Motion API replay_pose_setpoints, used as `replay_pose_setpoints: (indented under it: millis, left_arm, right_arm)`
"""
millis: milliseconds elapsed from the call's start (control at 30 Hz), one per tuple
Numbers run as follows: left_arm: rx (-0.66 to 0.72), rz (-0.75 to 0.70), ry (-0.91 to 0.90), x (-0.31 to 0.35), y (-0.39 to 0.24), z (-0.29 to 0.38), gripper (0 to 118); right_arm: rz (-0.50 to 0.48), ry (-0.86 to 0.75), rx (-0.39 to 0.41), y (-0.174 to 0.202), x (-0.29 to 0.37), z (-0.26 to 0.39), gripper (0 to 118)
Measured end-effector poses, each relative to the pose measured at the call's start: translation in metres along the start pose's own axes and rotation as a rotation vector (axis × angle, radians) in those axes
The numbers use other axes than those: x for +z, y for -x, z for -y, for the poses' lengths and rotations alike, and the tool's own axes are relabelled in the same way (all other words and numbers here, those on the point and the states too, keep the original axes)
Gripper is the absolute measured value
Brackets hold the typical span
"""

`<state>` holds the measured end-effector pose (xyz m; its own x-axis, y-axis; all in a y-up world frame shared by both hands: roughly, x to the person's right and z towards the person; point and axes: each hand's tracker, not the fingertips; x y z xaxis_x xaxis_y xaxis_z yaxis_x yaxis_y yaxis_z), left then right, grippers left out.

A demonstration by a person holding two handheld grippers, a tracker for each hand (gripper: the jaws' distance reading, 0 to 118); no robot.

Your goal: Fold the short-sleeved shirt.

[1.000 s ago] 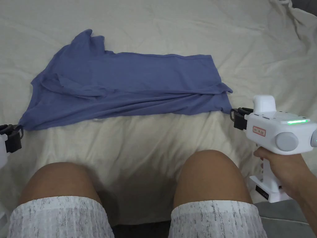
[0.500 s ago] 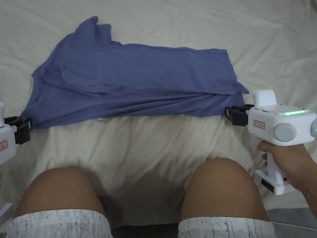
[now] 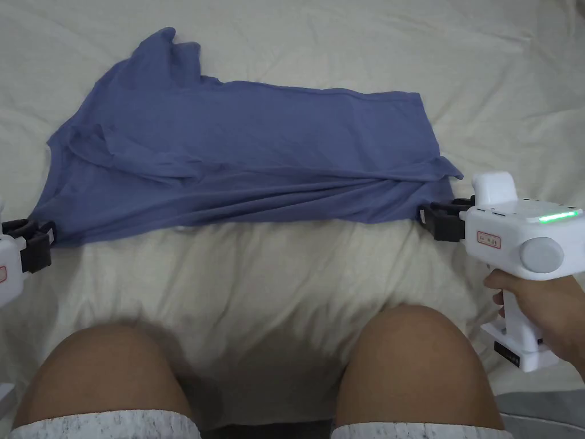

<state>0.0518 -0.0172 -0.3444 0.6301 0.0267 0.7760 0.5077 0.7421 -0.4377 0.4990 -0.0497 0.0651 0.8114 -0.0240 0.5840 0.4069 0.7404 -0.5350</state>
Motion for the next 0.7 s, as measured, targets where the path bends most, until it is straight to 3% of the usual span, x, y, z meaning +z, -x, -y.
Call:
replay_pose_setpoints:
  millis: [67,100,167,200,333,467,500,533,567,600,700]
  left_arm:
    - [0.001,0.002,0.007,0.0,0.001,0.005,0]
    - [-0.003,-0.004,0.009,0.001,0.002,0.008,0]
    - [-0.006,-0.003,0.012,0.004,0.006,0.011,0]
    - [-0.009,-0.004,0.012,0.005,0.008,0.012,0]
    - [-0.023,-0.02,0.022,0.006,0.015,0.017,0]
    - [-0.048,-0.044,0.018,-0.003,0.024,0.022,0]
    - [-0.039,-0.052,0.005,-0.003,0.024,0.022,9]
    - [-0.022,-0.044,-0.019,-0.002,0.026,0.022,40]
    - [-0.007,-0.023,-0.036,-0.002,0.027,0.021,63]
    - [-0.007,-0.008,-0.036,-0.004,0.027,0.02,73]
    - [-0.044,-0.014,-0.017,-0.015,0.023,0.016,73]
  right_arm:
    - [0.036,0.007,0.006,0.001,-0.005,0.003,57]
    - [0.038,-0.01,-0.003,0.001,-0.004,0.003,49]
    - [0.028,-0.043,-0.044,-0.002,-0.002,0.001,16]
    - [0.024,-0.048,-0.035,0.0,-0.002,0.0,10]
    - [0.034,-0.042,0.028,0.006,-0.009,-0.008,5]
    - [0.031,-0.066,0.007,0.01,-0.007,-0.019,5]
    - [0.036,-0.069,0.007,0.011,-0.007,-0.021,5]
    - [0.028,-0.063,0.003,0.01,-0.007,-0.022,5]
    - [0.025,-0.061,-0.001,0.01,-0.007,-0.022,5]
    - [0.026,-0.063,-0.002,0.012,-0.006,-0.022,5]
    - [0.023,-0.053,-0.011,0.01,-0.006,-0.021,5]
